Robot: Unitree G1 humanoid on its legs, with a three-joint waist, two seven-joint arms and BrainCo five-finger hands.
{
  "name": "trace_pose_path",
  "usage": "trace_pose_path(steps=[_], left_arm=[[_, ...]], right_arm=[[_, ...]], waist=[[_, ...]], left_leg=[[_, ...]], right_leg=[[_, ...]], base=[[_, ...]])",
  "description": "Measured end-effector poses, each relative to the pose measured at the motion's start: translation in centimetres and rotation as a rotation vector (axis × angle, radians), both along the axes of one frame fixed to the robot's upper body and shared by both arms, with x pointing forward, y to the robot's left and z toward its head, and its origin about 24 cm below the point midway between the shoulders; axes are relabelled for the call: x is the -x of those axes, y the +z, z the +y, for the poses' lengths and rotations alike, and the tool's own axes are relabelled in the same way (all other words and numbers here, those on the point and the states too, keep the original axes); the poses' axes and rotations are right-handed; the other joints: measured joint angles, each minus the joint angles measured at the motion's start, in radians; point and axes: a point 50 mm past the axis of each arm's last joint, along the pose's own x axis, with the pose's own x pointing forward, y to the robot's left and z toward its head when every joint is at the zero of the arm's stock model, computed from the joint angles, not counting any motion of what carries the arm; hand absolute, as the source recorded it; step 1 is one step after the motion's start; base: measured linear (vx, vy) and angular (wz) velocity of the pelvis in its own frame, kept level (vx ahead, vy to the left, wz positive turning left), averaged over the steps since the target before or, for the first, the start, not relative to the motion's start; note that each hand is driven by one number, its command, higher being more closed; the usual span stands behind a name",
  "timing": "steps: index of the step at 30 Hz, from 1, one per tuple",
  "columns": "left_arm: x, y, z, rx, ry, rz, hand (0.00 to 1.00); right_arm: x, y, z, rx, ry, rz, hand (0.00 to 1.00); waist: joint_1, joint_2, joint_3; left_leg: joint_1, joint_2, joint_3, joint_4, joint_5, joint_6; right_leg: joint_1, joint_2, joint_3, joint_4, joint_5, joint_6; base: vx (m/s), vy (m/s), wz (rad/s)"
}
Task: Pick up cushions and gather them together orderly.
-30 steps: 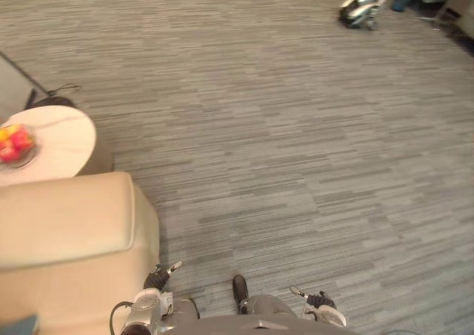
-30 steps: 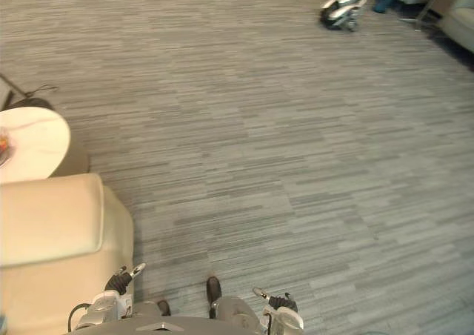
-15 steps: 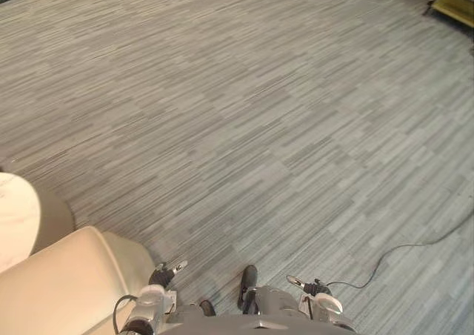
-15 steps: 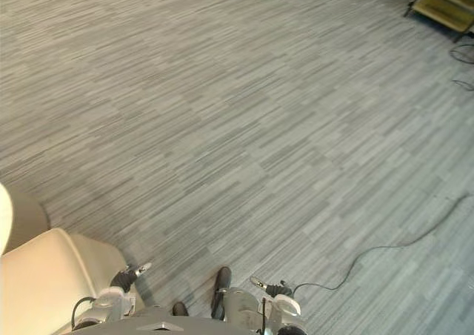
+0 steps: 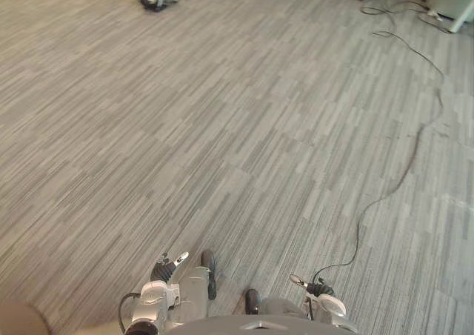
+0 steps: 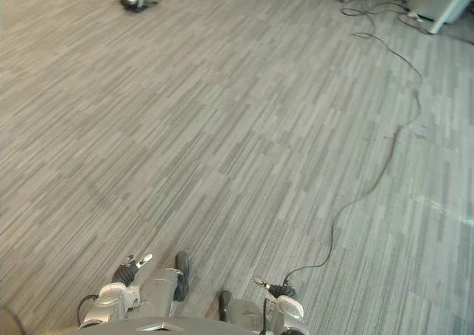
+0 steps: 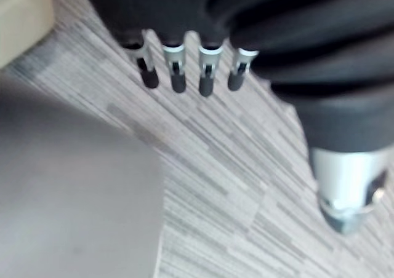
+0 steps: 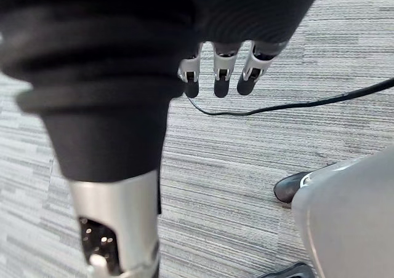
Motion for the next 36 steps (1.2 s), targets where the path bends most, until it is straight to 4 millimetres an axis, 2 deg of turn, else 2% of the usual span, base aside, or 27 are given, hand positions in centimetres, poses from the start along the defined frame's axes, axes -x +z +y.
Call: trace_pose_path(steps=[1, 2, 3, 4, 5, 6, 8, 11, 12, 14, 15, 16, 17, 18, 19, 20, 21, 23, 24, 25, 27, 29, 30, 31, 32, 34, 36], left_arm=[[0.5, -0.1, 0.5, -0.008, 0.01, 0.009, 0.0], [0.8, -0.1, 1.0, -0.022, 0.014, 0.016, 0.0], [0.7, -0.1, 1.3, -0.031, 0.013, 0.016, 0.0], [0.7, 0.0, 1.6, -0.042, 0.016, 0.015, 0.0], [0.9, -0.1, 1.7, -0.046, 0.013, 0.027, 0.0], [1.3, -0.4, 1.6, -0.045, -0.001, 0.049, 0.0], [1.6, -0.6, 1.2, -0.035, -0.004, 0.065, 0.0], [1.3, -0.6, 1.0, -0.031, -0.007, 0.065, 0.0], [1.8, -0.9, 0.9, -0.027, -0.014, 0.089, 0.0], [2.1, -1.1, 0.7, -0.029, -0.036, 0.105, 0.0], [1.9, -1.1, 0.5, -0.028, -0.053, 0.107, 0.0], [1.8, -1.1, 0.4, -0.026, -0.057, 0.11, 0.0], [2.2, -1.3, 0.4, -0.031, -0.07, 0.123, 0.0], [2.2, -1.3, 0.6, -0.035, -0.07, 0.124, 0.0], [2.3, -1.4, 0.3, -0.024, -0.065, 0.132, 0.0], [2.1, -1.4, -0.6, 0.001, -0.068, 0.131, 0.0], [2.1, -1.5, -1.2, 0.015, -0.064, 0.129, 0.0], [2.3, -1.6, -1.4, 0.038, -0.024, 0.133, 0.0], [2.2, -1.5, -1.1, 0.041, 0.0, 0.124, 0.0], [2.0, -1.3, -1.0, 0.039, 0.008, 0.11, 0.0], [1.5, -0.9, -0.5, 0.02, 0.005, 0.074, 0.0], [1.1, -0.6, -0.4, 0.011, -0.004, 0.049, 0.0], [0.9, -0.5, -0.3, 0.007, -0.004, 0.033, 0.0], [0.9, -0.4, -0.3, 0.006, -0.006, 0.032, 0.0], [0.9, -0.4, -0.3, 0.007, -0.004, 0.03, 0.0], [0.8, -0.3, -0.5, 0.016, 0.001, 0.014, 0.0], [0.5, -0.1, -0.5, 0.015, -0.001, -0.006, 0.0]], right_arm=[[0.7, -0.3, 0.5, -0.014, -0.005, 0.017, 0.0], [2.1, -0.7, 0.7, -0.022, -0.015, 0.049, 0.0], [2.3, -0.8, 1.1, -0.033, -0.018, 0.055, 0.0], [2.4, -0.9, 1.6, -0.051, -0.022, 0.054, 0.0], [2.4, -0.8, 1.3, -0.048, -0.034, 0.048, 0.0], [2.1, -0.7, 1.1, -0.042, -0.035, 0.032, 0.0], [1.7, -0.4, 0.8, -0.032, -0.028, 0.01, 0.0], [0.9, -0.2, 0.6, -0.021, -0.013, -0.007, 0.0], [0.5, 0.0, 0.3, -0.01, -0.001, -0.013, 0.0], [-0.4, 0.3, 0.2, -0.004, 0.019, -0.038, 0.0], [-1.1, 0.5, 0.1, 0.001, 0.041, -0.058, 0.0], [-1.2, 0.6, 0.1, 0.003, 0.048, -0.058, 0.0], [-0.7, 0.4, 0.0, 0.005, 0.055, -0.04, 0.0], [-0.4, 0.3, 0.0, 0.004, 0.052, -0.031, 0.0], [-0.4, 0.3, -1.0, 0.021, 0.043, -0.024, 0.0], [-0.7, 0.6, -2.2, 0.056, 0.052, -0.021, 0.0], [-0.3, 0.6, -2.6, 0.059, 0.036, -0.008, 0.0], [0.0, 0.5, -2.8, 0.056, 0.011, -0.001, 0.0], [0.3, 0.5, -2.9, 0.059, 0.013, 0.004, 0.0], [0.4, 0.5, -2.8, 0.061, 0.018, 0.003, 0.0], [0.6, 0.3, -2.4, 0.047, 0.016, 0.007, 0.0], [1.0, 0.1, -1.9, 0.023, -0.008, 0.011, 0.0], [1.0, 0.0, -1.5, 0.007, -0.015, 0.01, 0.0], [0.7, 0.0, -1.3, 0.001, -0.015, 0.005, 0.0], [0.8, -0.1, -1.2, -0.005, -0.025, 0.006, 0.0], [1.0, -0.1, -1.3, -0.004, -0.029, 0.014, 0.0], [1.3, -0.3, -1.1, -0.008, -0.026, 0.028, 0.0]], waist=[[-0.004, -0.033, -0.025], [-0.004, -0.071, -0.048], [-0.003, -0.091, -0.052], [0.0, -0.112, -0.05], [-0.01, -0.114, -0.049], [-0.021, -0.107, -0.047], [-0.039, -0.081, -0.041], [-0.039, -0.075, -0.035], [-0.049, -0.057, -0.028], [-0.066, -0.042, -0.022], [-0.081, -0.039, -0.019], [-0.086, -0.039, -0.018], [-0.103, -0.056, -0.017], [-0.106, -0.063, -0.017], [-0.111, -0.037, -0.012], [-0.114, 0.013, -0.009], [-0.116, 0.033, -0.007], [-0.122, 0.043, -0.007], [-0.121, 0.039, 0.004], [-0.112, 0.044, 0.009], [-0.09, 0.035, 0.024], [-0.081, 0.026, 0.024], [-0.063, 0.027, 0.024], [-0.056, 0.026, 0.025], [-0.049, 0.026, 0.025], [-0.03, 0.031, 0.025], [-0.02, 0.03, 0.026]], left_leg=[[0.012, -0.026, 0.013, 0.029, 0.027, 0.015], [0.026, -0.051, 0.039, 0.04, 0.008, 0.026], [0.042, -0.064, 0.058, 0.041, -0.009, 0.032], [0.076, -0.076, 0.091, 0.052, -0.044, 0.039], [0.122, -0.083, 0.113, 0.068, -0.074, 0.064], [0.201, -0.085, 0.136, 0.087, -0.122, 0.083], [0.305, -0.078, 0.139, 0.058, -0.168, 0.09], [0.421, -0.055, 0.165, -0.028, -0.187, 0.079], [0.48, -0.025, 0.179, -0.07, -0.186, 0.078], [0.525, 0.008, 0.187, -0.095, -0.186, 0.078], [0.553, 0.025, 0.178, -0.114, -0.186, 0.078], [0.564, 0.025, 0.168, -0.121, -0.186, 0.078], [0.605, 0.004, 0.126, -0.138, -0.187, 0.064], [0.625, -0.004, 0.108, -0.141, -0.191, 0.048], [0.669, 0.018, 0.065, -0.13, -0.201, 0.028], [0.659, 0.053, 0.032, -0.075, -0.177, -0.008], [0.637, 0.067, 0.005, 0.006, -0.141, -0.031], [0.531, 0.091, -0.032, 0.273, -0.016, -0.064], [0.441, 0.121, -0.047, 0.488, 0.079, -0.101], [0.359, 0.154, -0.032, 0.675, 0.065, -0.1], [0.249, 0.191, 0.043, 0.843, -0.016, -0.073], [0.146, 0.182, 0.123, 0.784, -0.087, -0.043], [0.088, 0.171, 0.184, 0.655, -0.12, -0.014], [0.074, 0.16, 0.196, 0.581, -0.124, -0.008], [0.048, 0.108, 0.196, 0.325, -0.11, -0.019], [0.036, 0.051, 0.162, -0.084, -0.01, -0.051], [0.003, 0.057, 0.154, -0.128, 0.049, -0.045]], right_leg=[[-0.012, -0.024, 0.031, 0.048, -0.054, 0.025], [-0.014, -0.049, 0.043, 0.112, -0.088, 0.056], [-0.035, -0.065, 0.051, 0.175, -0.101, 0.08], [-0.101, -0.086, 0.05, 0.36, -0.1, 0.152], [-0.156, -0.109, 0.02, 0.539, -0.047, 0.24], [-0.207, -0.147, -0.04, 0.741, 0.018, 0.273], [-0.258, -0.207, -0.151, 0.857, 0.023, 0.185], [-0.321, -0.238, -0.252, 0.819, -0.024, 0.117], [-0.344, -0.232, -0.317, 0.714, -0.051, 0.088], [-0.393, -0.205, -0.357, 0.527, -0.04, 0.072], [-0.432, -0.171, -0.326, 0.246, 0.08, 0.071], [-0.432, -0.164, -0.312, 0.159, 0.127, 0.074], [-0.404, -0.17, -0.268, -0.089, 0.284, 0.083], [-0.395, -0.179, -0.256, -0.118, 0.34, 0.08], [-0.387, -0.17, -0.251, -0.052, 0.475, 0.05], [-0.4, -0.153, -0.27, 0.049, 0.384, 0.045], [-0.398, -0.151, -0.283, 0.111, 0.328, 0.039], [-0.356, -0.146, -0.303, 0.16, 0.235, 0.03], [-0.302, -0.129, -0.307, 0.158, 0.197, 0.022], [-0.243, -0.109, -0.308, 0.143, 0.169, 0.012], [-0.117, -0.089, -0.303, 0.092, 0.128, -0.01], [-0.009, -0.09, -0.295, 0.007, 0.114, -0.004], [0.04, -0.091, -0.275, -0.036, 0.104, 0.014], [0.057, -0.096, -0.269, -0.049, 0.102, 0.016], [0.098, -0.109, -0.258, -0.083, 0.092, 0.027], [0.157, -0.122, -0.218, -0.122, 0.052, 0.05], [0.21, -0.129, -0.186, -0.146, 0.014, 0.075]], base=[[0.56, 0.222, -0.75], [0.57, 0.194, -0.56], [0.45, 0.126, -0.53], [0.54, 0.153, -0.54], [0.53, 0.163, -0.64], [0.62, 0.184, -0.47], [0.49, 0.097, -0.28], [0.45, 0.012, -0.36], [0.49, -0.055, -0.46], [0.55, -0.122, -0.28], [0.53, -0.18, -0.01], [0.68, -0.256, 0.25], [0.48, -0.204, 0.35], [0.61, -0.272, 0.43], [0.54, -0.249, 0.24], [0.64, -0.292, 0.23], [0.51, -0.233, 0.17], [0.48, -0.232, 0.2], [0.54, -0.219, 0.09], [0.52, -0.177, -0.04], [0.48, -0.139, -0.18], [0.46, -0.068, -0.1], [0.42, -0.015, -0.2], [0.53, 0.065, -0.36], [0.46, 0.093, -0.32], [0.55, 0.176, -0.54], [0.54, 0.248, -0.58]])
